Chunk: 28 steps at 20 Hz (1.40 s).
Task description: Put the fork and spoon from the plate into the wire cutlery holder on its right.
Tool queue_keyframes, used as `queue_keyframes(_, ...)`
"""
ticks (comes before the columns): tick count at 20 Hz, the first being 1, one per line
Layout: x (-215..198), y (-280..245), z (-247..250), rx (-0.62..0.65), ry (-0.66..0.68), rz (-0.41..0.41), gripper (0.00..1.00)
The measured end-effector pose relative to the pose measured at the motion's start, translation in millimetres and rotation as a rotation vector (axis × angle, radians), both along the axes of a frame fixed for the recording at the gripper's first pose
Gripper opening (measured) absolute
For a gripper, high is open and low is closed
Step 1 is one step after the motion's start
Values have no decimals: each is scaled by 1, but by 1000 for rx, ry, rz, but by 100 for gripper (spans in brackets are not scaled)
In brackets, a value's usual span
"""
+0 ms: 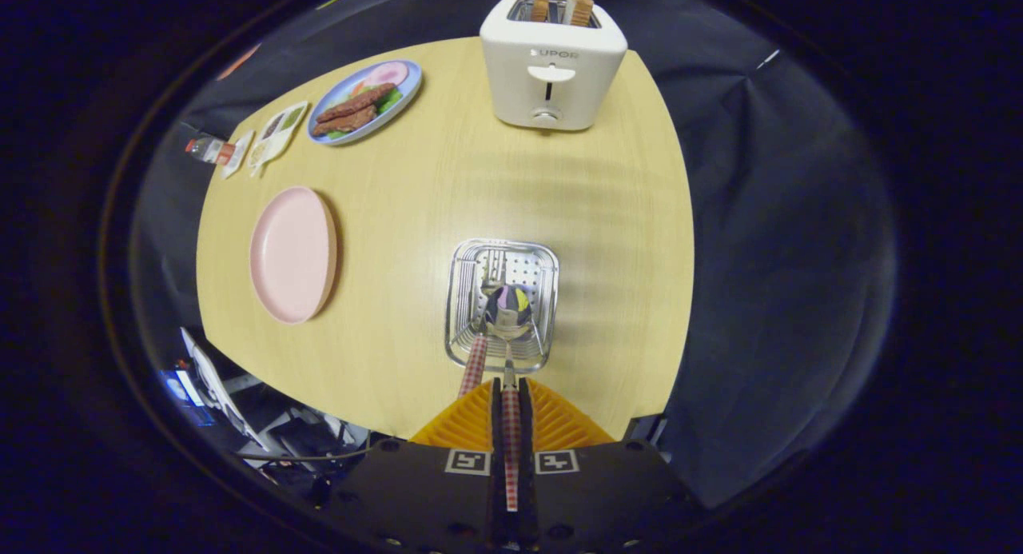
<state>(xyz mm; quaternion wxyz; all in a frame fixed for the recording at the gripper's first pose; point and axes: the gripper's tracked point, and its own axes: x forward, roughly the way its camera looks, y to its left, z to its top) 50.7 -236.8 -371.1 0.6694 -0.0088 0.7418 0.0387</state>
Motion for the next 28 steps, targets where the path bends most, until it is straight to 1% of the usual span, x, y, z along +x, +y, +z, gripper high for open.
queue_keyframes(6,17,3,-16,-16,27,-43,5)
queue_keyframes(9,23,2,-20,-29,1,-44,6)
queue_keyframes(12,22,4,-18,-14,-21,-41,11)
queue_keyframes(15,23,1,-9,-7,-91,-33,10)
queue_keyframes(17,21,-3,6,-7,-166,-17,19)
queue_keyframes(19,18,-3,21,10,-259,5,37)
queue_keyframes(20,15,-4,30,22,-303,13,50)
queue_keyframes(21,11,-3,37,38,-347,15,56)
queue_keyframes(22,7,-1,42,55,-386,17,66)
queue_keyframes(25,-5,-2,56,104,-500,-5,93)
queue_keyframes(26,-7,-3,61,114,-540,-11,95)
queue_keyframes(28,-11,-4,74,135,-636,-14,96)
